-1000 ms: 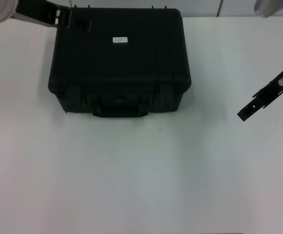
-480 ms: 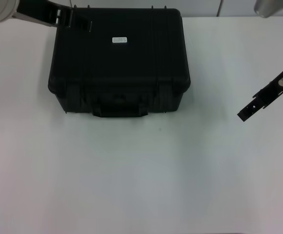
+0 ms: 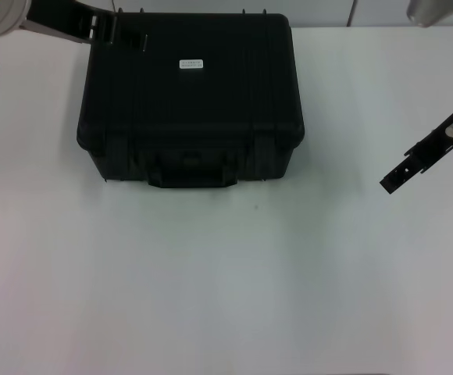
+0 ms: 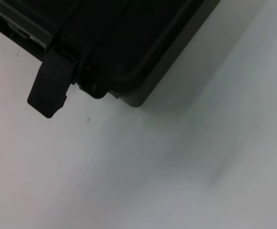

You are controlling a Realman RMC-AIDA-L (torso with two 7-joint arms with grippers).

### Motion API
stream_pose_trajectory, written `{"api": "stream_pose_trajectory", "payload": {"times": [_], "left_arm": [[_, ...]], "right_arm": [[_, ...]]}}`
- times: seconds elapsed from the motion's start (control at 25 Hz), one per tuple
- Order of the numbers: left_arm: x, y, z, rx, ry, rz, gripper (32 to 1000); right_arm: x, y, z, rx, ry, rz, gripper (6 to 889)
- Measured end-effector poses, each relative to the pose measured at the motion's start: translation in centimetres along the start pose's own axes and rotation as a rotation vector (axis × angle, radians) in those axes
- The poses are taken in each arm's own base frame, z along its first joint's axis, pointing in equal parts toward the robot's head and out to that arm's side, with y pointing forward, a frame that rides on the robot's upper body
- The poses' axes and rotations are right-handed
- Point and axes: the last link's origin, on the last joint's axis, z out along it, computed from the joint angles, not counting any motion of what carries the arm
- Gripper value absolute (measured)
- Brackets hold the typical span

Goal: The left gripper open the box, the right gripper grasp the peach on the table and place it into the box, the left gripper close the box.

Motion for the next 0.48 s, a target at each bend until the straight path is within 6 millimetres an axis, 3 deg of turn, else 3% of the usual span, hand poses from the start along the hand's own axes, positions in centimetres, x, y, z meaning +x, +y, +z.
{"api": "stream_pose_trajectory", "payload": {"times": [0.48], "left_arm": [[-0.04, 0.03, 0.05, -0.001, -0.003, 0.000, 863]], "right_arm": [[0.02, -0.01, 0.04, -0.001, 0.001, 0.003, 795]]}}
